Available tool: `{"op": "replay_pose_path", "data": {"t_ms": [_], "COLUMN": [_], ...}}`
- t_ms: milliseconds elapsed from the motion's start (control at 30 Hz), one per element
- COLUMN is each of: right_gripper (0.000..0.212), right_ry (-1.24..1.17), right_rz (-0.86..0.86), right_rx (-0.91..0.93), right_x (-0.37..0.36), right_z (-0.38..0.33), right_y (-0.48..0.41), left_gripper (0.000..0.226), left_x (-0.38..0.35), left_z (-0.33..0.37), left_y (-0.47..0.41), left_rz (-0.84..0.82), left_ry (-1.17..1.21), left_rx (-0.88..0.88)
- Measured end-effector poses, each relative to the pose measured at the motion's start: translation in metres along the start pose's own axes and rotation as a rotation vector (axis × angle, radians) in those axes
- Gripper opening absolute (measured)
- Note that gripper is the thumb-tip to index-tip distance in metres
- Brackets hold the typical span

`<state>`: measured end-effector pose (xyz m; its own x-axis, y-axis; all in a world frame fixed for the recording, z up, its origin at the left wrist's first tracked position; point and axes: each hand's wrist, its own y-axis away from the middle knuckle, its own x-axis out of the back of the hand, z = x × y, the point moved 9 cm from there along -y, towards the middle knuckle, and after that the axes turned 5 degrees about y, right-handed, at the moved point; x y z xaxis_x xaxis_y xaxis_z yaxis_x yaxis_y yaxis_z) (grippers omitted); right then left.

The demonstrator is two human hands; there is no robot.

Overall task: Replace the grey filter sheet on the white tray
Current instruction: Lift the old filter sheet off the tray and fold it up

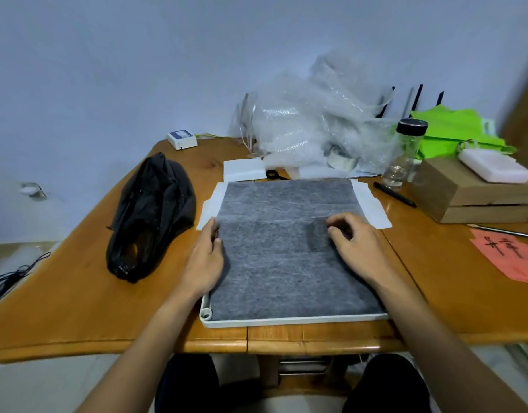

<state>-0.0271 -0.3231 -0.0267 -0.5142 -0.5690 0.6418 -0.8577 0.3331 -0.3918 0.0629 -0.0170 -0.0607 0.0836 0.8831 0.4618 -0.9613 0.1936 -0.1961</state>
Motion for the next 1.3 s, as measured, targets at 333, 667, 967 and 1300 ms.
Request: {"op": "replay_pose_path", "data": {"t_ms": [333,667,967,1300], "right_gripper": [0.011,0.064,0.045,0.017], "right_ry": [0.011,0.033,-0.35,0.117], "right_rz": [0.069,-0.083,0.025,-0.365], "right_rx": [-0.039,-0.303,-0.418,-0.223], "right_x": [0.01,-0.001,0.013,0.025], "right_z": [0.004,0.029,0.027,0.008], "right_y": [0.002,0.001,0.002,-0.009], "left_gripper": [0.048,0.049,0.052,0.055], "left_x": [0.002,0.002,0.003,0.002], "left_z": [-0.014,-0.012,-0.016,-0.014], "left_y": [-0.002,-0.001,0.0,0.0], "left_rz": [0.04,0.04,0.027,0.015], "left_ry": [0.065,0.102,0.102,0.05], "left_rx": [0.045,0.074,0.102,0.085]}}
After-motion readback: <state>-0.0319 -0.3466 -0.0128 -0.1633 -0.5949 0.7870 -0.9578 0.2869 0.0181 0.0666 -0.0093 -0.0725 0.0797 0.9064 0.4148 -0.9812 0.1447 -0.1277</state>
